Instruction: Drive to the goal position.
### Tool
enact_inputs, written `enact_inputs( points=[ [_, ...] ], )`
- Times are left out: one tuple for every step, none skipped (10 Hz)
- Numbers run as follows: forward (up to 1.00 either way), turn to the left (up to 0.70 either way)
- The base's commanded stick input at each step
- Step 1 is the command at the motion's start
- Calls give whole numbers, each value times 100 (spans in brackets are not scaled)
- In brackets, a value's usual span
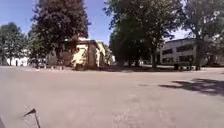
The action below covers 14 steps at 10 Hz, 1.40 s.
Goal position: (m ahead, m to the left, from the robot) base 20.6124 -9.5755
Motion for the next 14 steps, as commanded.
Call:
enact_inputs(
  points=[
    [70, -14],
    [70, -14],
    [70, -14],
    [70, -12],
    [70, 0],
    [70, 0],
    [70, 0],
    [70, 0],
    [70, 0],
    [70, 0],
    [70, 0],
    [70, 0],
    [70, 0],
    [70, 0]
  ],
)
